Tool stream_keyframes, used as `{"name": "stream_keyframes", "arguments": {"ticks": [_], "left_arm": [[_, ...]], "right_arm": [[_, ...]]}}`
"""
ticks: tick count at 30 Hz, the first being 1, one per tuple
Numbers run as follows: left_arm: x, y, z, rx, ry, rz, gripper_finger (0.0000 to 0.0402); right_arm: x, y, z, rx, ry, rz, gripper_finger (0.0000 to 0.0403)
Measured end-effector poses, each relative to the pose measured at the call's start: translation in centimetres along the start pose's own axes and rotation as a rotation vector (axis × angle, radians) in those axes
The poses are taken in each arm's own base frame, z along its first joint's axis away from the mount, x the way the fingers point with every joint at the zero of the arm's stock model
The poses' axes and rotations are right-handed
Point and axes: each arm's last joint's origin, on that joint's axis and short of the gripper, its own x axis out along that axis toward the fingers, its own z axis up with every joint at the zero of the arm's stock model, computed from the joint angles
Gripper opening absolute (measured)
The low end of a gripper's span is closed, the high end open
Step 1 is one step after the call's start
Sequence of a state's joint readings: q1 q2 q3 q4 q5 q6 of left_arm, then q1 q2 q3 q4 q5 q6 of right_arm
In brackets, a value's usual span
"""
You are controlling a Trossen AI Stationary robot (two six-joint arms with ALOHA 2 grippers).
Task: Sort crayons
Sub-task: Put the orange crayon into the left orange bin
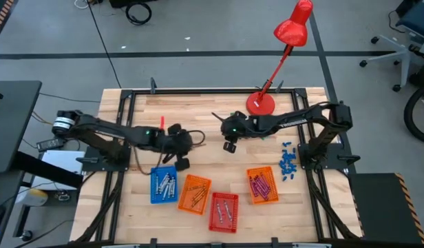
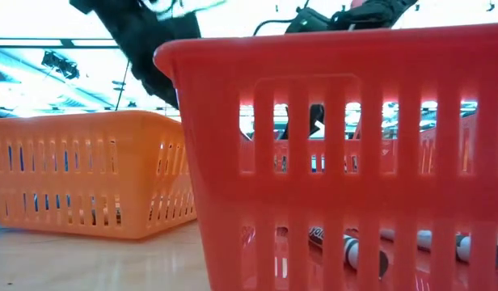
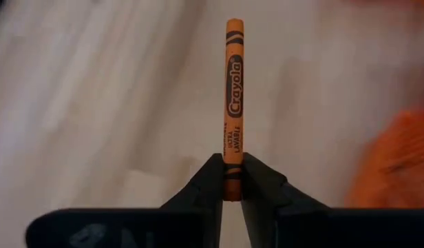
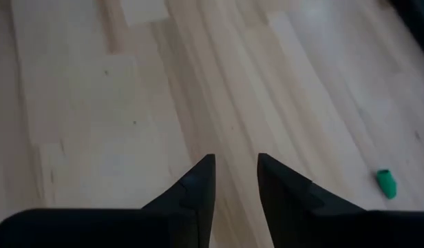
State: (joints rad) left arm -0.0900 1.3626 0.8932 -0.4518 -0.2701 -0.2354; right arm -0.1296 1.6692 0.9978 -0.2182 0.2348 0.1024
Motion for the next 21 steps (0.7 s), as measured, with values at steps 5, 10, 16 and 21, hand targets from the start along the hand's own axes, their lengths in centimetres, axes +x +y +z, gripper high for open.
{"name": "stream_keyframes", "arguments": {"ticks": [5,10,16,21], "left_arm": [[-1.8,-3.4,-0.5,-0.156,-0.046,-0.117,0.0045],[-2.6,-7.5,-2.1,-0.295,-0.008,-0.217,0.0045],[-4.3,-11.6,-4.3,-0.506,-0.031,-0.243,0.0045],[-4.6,-14.7,-4.5,-0.628,-0.076,-0.234,0.0045]], "right_arm": [[-1.1,0.5,-0.2,0.007,-0.100,0.021,0.0112],[-1.2,1.9,-0.8,-0.014,-0.125,0.052,0.0112],[-1.7,4.0,-1.5,-0.066,-0.168,0.050,0.0112],[-2.4,5.9,-1.5,-0.137,-0.215,0.080,0.0112]]}}
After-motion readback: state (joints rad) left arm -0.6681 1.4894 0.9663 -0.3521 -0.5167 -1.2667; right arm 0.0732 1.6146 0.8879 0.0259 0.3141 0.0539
